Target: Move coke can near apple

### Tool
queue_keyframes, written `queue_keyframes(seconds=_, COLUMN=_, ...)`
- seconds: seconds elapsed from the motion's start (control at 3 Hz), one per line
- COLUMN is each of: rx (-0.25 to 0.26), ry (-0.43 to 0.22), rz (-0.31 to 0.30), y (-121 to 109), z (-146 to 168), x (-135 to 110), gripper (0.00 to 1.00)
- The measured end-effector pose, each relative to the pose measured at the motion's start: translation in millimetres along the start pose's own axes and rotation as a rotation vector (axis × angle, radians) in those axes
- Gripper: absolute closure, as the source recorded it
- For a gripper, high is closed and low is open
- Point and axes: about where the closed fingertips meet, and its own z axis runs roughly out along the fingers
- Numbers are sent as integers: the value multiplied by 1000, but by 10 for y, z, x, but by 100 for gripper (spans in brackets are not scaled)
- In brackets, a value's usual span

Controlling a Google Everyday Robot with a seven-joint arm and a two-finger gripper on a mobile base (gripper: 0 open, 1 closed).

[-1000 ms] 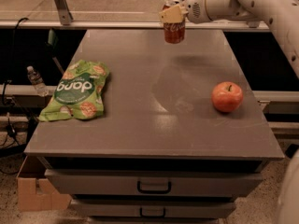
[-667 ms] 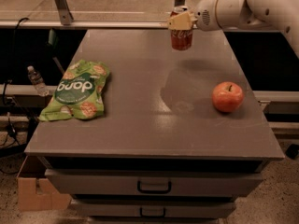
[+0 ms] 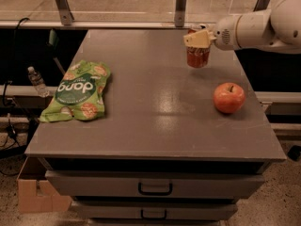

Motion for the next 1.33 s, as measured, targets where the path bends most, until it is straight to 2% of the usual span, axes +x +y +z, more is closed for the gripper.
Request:
queue_keyframes(seconds=0.33, rx=8, ry=20, rz=31, y=-10, z=-152, x=309, gripper=100)
queue_keyframes(seconds=1.0, rx=58, ry=28, rz=74, y=-55, z=-510, x=622, gripper=100)
queue_keyframes(seconds=1.33, rx=85, ry=19, rz=89, y=-89, z=-688, x=673, gripper=84)
